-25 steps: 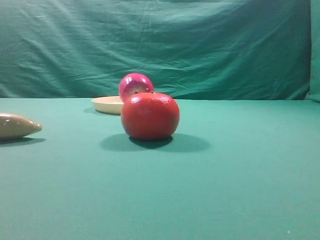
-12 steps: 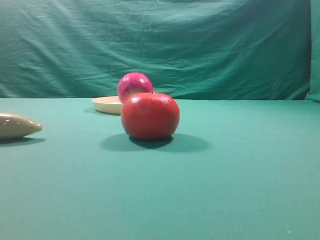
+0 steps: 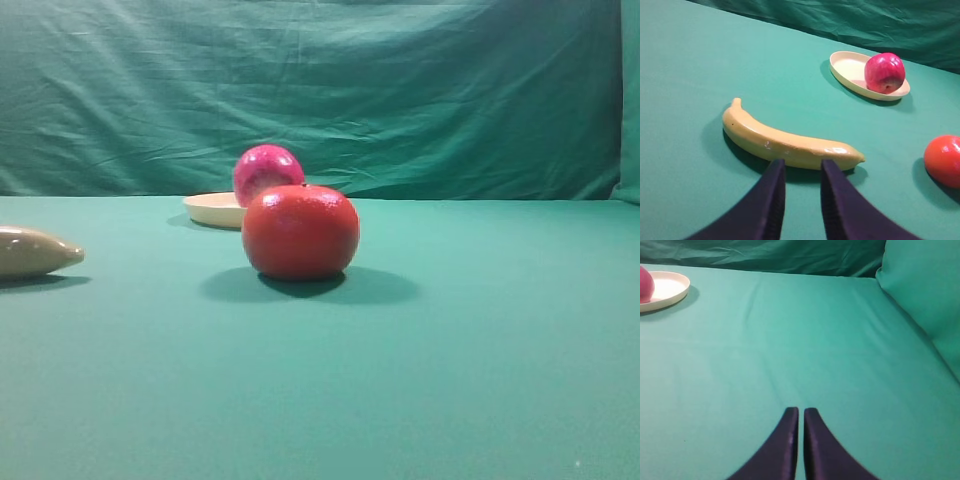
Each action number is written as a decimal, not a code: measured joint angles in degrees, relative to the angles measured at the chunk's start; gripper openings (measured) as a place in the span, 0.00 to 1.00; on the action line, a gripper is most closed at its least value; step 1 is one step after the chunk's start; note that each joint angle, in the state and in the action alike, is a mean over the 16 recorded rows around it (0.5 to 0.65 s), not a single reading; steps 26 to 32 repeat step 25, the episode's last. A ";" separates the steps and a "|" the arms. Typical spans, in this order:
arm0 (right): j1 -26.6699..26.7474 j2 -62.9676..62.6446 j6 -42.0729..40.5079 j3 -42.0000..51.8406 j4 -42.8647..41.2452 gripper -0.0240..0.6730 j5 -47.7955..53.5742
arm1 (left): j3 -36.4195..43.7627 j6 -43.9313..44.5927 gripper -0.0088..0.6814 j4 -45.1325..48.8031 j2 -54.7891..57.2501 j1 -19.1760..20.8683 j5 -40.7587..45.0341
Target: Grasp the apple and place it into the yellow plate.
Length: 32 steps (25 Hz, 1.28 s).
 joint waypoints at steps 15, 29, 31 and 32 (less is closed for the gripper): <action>0.00 0.00 -0.19 0.00 0.00 0.03 0.00 | 0.00 0.00 0.24 0.00 0.00 0.00 0.00; 0.00 0.00 -0.20 0.00 0.00 0.03 0.00 | 0.00 0.00 0.24 0.00 0.00 0.00 0.00; 0.00 0.00 -0.20 0.00 0.00 0.03 0.00 | 0.00 0.00 0.24 0.00 0.00 0.00 0.00; 0.00 0.00 -0.20 0.00 0.00 0.03 0.00 | 0.00 0.00 0.24 0.00 0.00 0.00 0.00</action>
